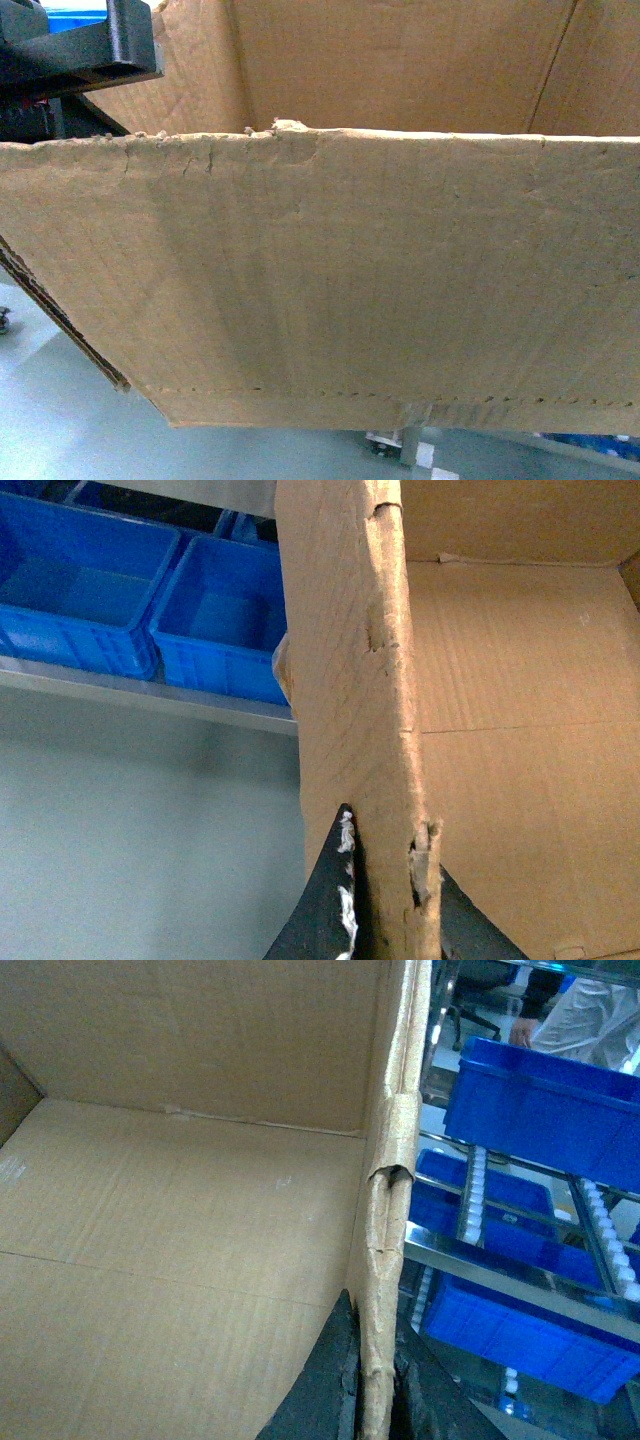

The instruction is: Sort boxes to right shelf from conveyor

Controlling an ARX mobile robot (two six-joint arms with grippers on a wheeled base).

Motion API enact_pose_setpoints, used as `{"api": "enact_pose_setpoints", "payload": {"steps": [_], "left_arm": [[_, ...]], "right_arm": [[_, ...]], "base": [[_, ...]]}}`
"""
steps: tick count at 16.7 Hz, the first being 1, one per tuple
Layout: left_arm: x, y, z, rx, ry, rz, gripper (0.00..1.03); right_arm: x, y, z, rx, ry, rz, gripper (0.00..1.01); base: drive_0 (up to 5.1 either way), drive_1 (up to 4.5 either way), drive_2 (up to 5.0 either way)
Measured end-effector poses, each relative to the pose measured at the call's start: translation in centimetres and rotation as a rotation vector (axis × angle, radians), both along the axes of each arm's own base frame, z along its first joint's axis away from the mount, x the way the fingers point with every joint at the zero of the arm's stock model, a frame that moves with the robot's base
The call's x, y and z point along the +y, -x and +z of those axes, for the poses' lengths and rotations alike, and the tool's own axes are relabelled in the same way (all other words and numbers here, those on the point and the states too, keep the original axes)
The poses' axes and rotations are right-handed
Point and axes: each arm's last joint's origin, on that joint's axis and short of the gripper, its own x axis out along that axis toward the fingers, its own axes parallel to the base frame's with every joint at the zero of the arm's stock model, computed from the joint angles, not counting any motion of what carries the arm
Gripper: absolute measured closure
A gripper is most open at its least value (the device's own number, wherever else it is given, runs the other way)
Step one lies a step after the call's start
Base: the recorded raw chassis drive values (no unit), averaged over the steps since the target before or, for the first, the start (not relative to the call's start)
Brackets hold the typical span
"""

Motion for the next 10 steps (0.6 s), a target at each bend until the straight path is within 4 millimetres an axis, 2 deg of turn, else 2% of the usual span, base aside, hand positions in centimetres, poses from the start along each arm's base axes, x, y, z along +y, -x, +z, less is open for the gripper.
{"api": "enact_pose_setpoints", "payload": {"steps": [10], "left_arm": [[0.00,0.00,0.00,0.000,0.000,0.000,0.99]], "right_arm": [[0.00,0.00,-0.01,0.001,0.000,0.000,0.98]], "base": [[-1.6,-1.59,-1.6]]}}
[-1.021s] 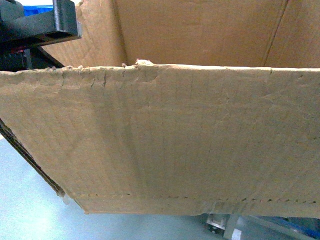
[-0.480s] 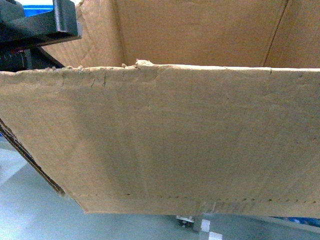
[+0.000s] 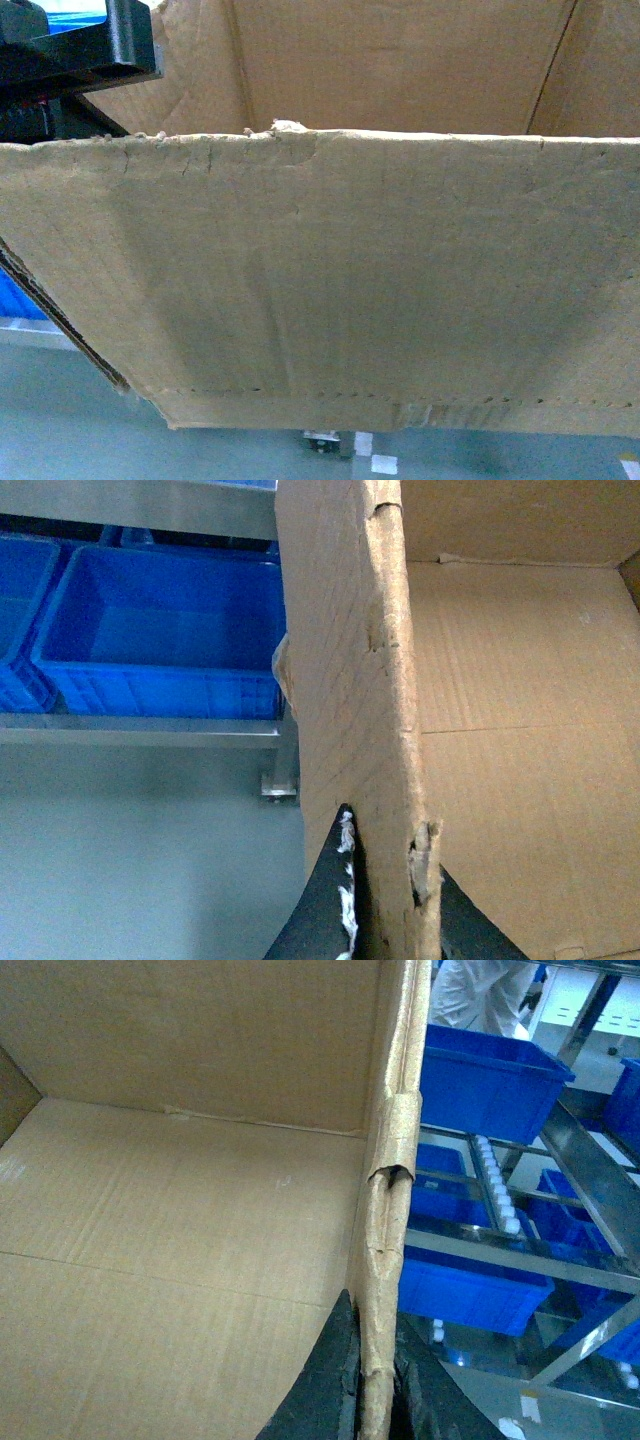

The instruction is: Sort boxes to right shelf from conveyor

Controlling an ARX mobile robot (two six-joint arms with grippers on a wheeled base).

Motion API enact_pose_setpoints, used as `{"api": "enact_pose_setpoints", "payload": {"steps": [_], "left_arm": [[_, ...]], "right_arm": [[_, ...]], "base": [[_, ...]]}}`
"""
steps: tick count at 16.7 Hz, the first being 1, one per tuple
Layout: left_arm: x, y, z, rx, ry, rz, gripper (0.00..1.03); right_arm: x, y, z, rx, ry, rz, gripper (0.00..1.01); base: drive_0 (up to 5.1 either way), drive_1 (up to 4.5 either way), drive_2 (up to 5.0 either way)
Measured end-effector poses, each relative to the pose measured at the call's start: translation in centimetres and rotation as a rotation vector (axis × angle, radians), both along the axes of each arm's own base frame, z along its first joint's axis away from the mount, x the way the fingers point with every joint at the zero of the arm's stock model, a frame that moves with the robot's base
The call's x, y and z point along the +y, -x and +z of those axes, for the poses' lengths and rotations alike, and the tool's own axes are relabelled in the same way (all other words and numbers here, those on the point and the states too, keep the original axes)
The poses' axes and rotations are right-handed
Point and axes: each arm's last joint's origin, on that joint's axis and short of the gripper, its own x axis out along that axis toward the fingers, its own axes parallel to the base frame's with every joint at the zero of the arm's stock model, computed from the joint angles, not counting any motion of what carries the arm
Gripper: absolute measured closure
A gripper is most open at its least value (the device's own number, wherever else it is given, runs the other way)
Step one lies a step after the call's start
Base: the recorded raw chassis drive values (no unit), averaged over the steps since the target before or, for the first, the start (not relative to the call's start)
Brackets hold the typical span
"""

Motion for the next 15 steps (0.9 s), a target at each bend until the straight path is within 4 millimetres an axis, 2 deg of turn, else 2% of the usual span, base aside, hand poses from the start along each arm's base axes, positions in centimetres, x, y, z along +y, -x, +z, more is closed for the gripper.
{"api": "enact_pose_setpoints", "payload": {"steps": [7,15], "left_arm": [[-0.01,0.00,0.01,-0.001,0.000,-0.001,0.99],[0.04,-0.02,0.00,0.000,0.000,0.002,0.99]], "right_arm": [[-0.01,0.01,0.01,0.000,0.000,-0.001,0.98],[0.01,0.00,0.02,-0.002,0.000,0.000,0.98]], "base": [[-1.6,-1.58,-1.6],[0.0,0.00,0.0]]}}
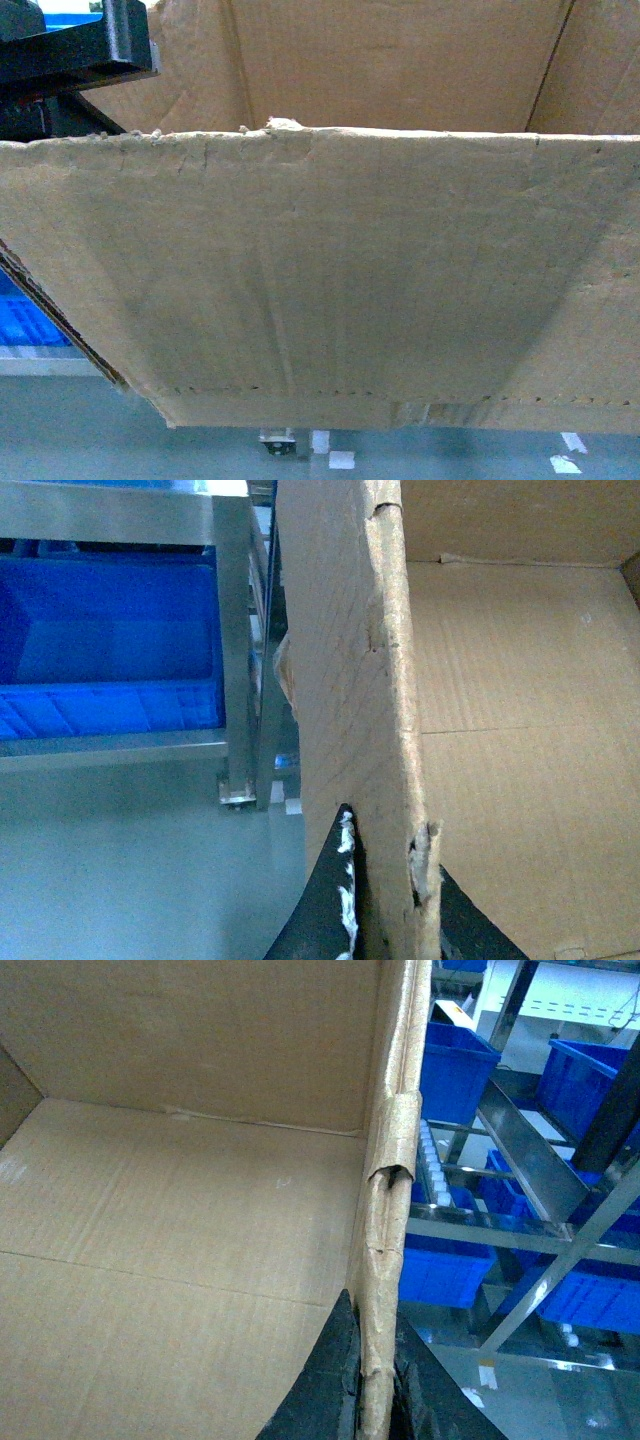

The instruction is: Sort boxes to right shelf from conveyor

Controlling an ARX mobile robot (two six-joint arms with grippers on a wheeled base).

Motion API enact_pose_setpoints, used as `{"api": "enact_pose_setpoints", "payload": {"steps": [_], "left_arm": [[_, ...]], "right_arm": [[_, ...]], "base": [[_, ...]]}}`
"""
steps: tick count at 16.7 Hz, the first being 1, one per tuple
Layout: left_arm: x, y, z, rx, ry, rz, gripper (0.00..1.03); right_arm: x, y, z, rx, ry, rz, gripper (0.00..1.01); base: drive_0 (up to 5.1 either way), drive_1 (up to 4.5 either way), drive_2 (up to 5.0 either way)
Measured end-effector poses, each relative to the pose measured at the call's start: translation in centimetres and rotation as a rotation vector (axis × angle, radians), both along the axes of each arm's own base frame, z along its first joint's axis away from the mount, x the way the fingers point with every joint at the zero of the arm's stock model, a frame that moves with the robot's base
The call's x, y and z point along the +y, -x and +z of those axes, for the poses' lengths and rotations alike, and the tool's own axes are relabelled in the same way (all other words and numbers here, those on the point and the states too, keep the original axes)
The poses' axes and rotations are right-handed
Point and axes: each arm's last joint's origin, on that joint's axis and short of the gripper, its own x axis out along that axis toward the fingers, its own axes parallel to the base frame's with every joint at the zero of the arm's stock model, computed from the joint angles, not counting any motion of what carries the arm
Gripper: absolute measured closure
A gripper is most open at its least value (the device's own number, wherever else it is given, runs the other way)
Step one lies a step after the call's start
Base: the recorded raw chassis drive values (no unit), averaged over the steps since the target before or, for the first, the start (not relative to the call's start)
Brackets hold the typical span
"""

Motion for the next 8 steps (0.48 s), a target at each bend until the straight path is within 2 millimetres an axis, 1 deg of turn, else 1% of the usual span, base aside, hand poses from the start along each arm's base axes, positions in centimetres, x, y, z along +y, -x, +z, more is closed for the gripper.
{"api": "enact_pose_setpoints", "payload": {"steps": [1,8], "left_arm": [[-0.01,0.01,0.00,0.000,0.000,-0.001,0.99],[-0.01,0.00,0.01,0.000,0.000,-0.001,0.99]], "right_arm": [[0.00,0.00,-0.02,0.002,0.000,0.000,0.98],[0.00,0.00,-0.01,0.001,0.000,0.000,0.98]], "base": [[0.0,0.00,0.0],[4.4,-2.39,-2.4]]}}
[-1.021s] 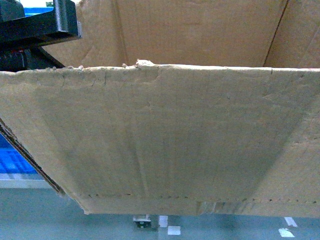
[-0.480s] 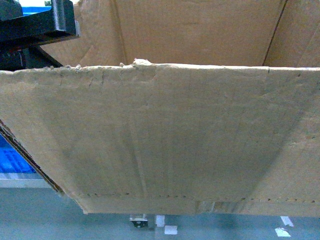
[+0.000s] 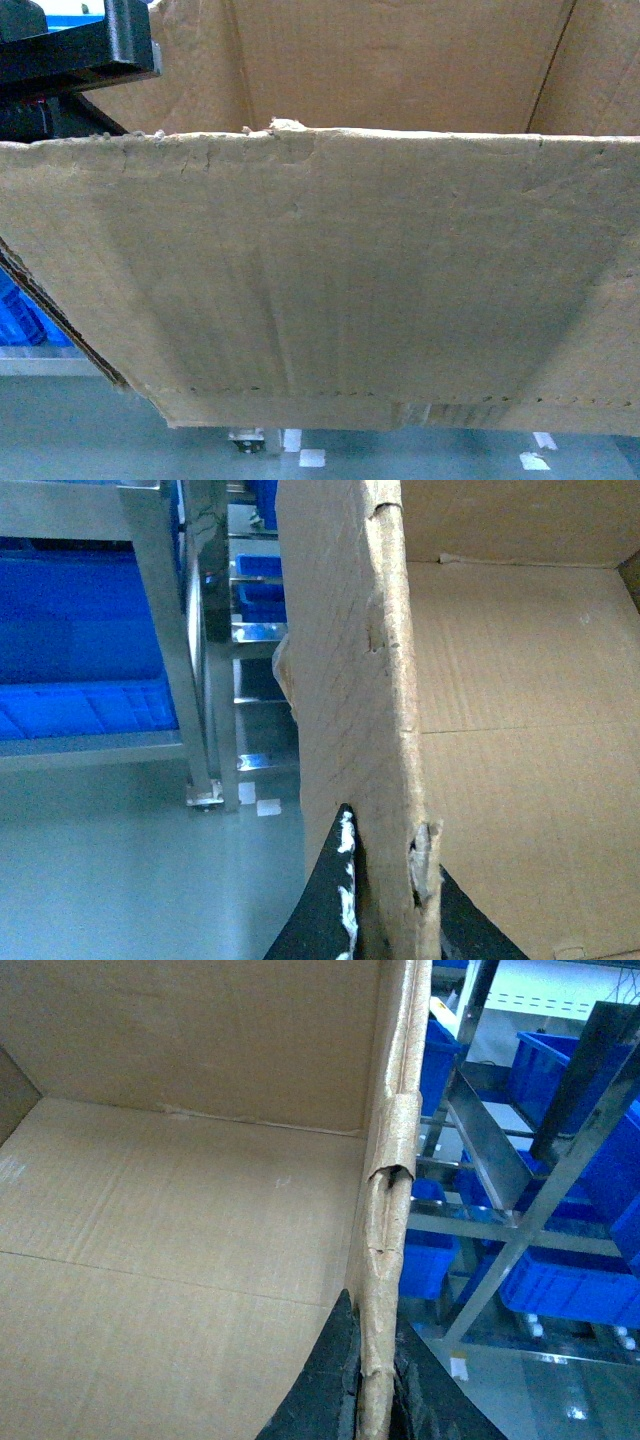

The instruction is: Sort boxes to right shelf from conveyor

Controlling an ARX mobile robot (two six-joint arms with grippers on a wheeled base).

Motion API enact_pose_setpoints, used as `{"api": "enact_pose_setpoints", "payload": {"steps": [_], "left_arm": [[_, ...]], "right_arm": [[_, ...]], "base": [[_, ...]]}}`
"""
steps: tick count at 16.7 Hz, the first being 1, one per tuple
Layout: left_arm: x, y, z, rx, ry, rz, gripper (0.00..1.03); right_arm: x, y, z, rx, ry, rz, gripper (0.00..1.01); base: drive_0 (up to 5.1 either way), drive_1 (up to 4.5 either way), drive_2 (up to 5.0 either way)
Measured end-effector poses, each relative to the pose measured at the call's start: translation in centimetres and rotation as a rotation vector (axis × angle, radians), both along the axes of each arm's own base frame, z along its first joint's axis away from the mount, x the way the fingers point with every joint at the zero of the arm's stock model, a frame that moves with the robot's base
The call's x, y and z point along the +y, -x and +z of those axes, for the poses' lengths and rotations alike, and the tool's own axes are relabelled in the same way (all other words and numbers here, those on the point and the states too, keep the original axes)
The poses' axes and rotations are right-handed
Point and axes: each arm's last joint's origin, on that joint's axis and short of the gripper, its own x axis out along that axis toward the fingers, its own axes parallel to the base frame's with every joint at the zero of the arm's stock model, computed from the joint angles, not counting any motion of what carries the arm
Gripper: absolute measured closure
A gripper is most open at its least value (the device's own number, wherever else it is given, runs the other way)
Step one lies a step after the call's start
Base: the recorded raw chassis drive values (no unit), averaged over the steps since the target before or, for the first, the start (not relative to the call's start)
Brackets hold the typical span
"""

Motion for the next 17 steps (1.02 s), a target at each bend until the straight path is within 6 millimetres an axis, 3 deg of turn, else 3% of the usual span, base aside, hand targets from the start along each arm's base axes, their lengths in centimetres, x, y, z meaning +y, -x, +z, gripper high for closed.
{"api": "enact_pose_setpoints", "payload": {"steps": [9,17], "left_arm": [[0.00,0.00,-0.05,0.003,-0.001,0.000,0.99],[-0.08,0.01,-0.04,0.001,0.000,-0.003,0.99]], "right_arm": [[-0.01,0.00,-0.03,0.002,0.000,0.000,0.98],[-0.13,-0.02,-0.01,0.000,0.000,-0.005,0.98]], "base": [[4.4,-1.99,-2.0],[0.0,0.00,0.0]]}}
